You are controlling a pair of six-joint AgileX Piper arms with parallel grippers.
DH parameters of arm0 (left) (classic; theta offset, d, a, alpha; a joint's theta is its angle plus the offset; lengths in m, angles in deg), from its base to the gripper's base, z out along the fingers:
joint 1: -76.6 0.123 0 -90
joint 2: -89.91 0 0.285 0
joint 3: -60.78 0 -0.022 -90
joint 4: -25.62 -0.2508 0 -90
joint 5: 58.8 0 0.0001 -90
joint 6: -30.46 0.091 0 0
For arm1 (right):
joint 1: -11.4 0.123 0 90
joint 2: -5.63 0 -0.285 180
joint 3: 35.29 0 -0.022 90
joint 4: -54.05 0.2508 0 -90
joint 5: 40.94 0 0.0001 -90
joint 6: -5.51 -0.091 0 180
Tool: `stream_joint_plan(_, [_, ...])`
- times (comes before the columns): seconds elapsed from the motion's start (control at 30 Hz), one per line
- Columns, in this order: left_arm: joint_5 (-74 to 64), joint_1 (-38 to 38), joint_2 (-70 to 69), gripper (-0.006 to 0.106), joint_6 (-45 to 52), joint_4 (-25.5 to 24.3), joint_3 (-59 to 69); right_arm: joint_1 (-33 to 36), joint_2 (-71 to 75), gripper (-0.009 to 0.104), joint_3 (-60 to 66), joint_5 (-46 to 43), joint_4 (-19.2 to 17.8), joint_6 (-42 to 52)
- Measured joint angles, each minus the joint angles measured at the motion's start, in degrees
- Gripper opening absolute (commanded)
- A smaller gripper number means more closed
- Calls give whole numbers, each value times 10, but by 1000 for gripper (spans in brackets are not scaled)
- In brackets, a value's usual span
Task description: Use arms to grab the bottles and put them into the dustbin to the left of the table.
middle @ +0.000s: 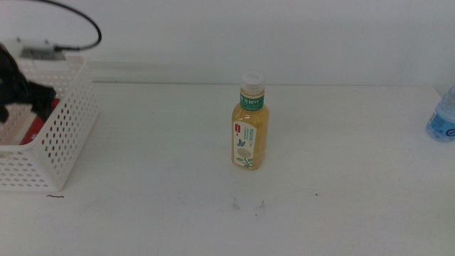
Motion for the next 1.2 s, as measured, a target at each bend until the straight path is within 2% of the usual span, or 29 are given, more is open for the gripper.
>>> stream_joint_plan(0.17, [0, -54, -115, 94, -41, -5, 16, 0, 0, 92, 0, 0, 0, 0])
stream_joint_plan(0.3, [118, -150, -261, 94, -45, -4, 124, 0, 0, 92, 0, 0, 0, 0])
stream_joint_plan(0.43, [340, -270, -398, 94, -47, 7, 338, 0, 0, 92, 0, 0, 0, 0])
stream_joint_plan(0.57, [620, -377, -502, 94, -38, 7, 576, 0, 0, 92, 0, 0, 0, 0])
stream_joint_plan(0.7, [951, -461, -511, 94, -62, 6, 802, 0, 0, 92, 0, 0, 0, 0])
stream_joint_plan(0.8, [1089, -493, -485, 94, -77, 6, 899, 0, 0, 92, 0, 0, 0, 0])
stream_joint_plan(1.03, [1142, -501, -438, 94, -152, 5, 918, 0, 0, 92, 0, 0, 0, 0])
stream_joint_plan(1.2, [1136, -502, -430, 94, -156, 5, 901, 0, 0, 92, 0, 0, 0, 0])
